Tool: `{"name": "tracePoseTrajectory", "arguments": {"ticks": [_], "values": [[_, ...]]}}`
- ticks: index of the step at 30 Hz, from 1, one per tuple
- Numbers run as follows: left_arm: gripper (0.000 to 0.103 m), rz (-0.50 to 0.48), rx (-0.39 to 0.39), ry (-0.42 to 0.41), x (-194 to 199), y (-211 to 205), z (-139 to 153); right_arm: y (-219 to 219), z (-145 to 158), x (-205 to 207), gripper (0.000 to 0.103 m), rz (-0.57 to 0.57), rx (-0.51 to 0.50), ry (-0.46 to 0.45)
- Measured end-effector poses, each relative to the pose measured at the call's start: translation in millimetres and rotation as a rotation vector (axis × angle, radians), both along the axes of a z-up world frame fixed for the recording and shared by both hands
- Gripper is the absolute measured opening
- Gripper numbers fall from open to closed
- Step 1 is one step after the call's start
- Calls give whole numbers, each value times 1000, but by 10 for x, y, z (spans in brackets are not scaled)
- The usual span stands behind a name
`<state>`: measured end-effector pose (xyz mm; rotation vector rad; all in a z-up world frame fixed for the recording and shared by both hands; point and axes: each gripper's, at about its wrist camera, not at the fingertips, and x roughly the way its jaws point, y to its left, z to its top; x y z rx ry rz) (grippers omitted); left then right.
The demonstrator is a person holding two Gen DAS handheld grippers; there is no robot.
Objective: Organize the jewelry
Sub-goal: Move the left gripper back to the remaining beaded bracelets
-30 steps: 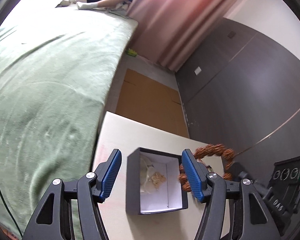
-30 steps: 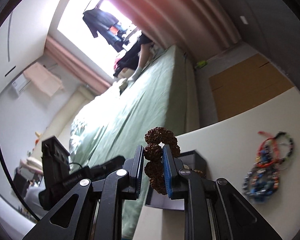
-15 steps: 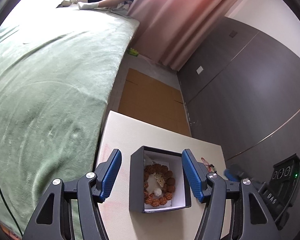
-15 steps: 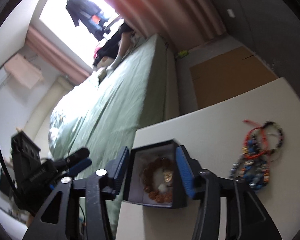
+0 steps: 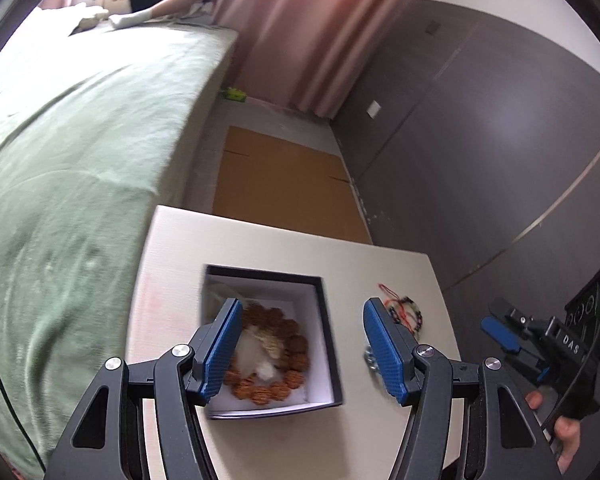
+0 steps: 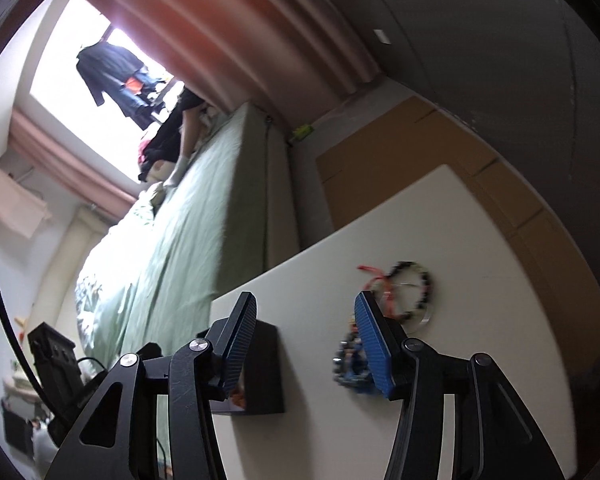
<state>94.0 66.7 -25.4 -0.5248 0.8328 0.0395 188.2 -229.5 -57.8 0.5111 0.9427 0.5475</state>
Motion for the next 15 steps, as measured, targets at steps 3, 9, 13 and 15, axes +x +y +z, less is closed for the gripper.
{"name": "tracePoseTrajectory", "arguments": {"ticks": [3, 9, 13, 15], "values": [[64, -42, 13, 2, 75, -206, -10, -117, -30, 16, 53, -14, -3, 20], [63, -122, 54, 4, 179, -585, -41, -304, -105, 39, 66, -36, 3, 68], [63, -180, 87, 17, 238, -829, -114, -419, -173, 60, 66, -39, 8, 104], [63, -213, 114, 20, 261, -964, -149, -486, -210, 73, 67, -45, 8, 127]]}}
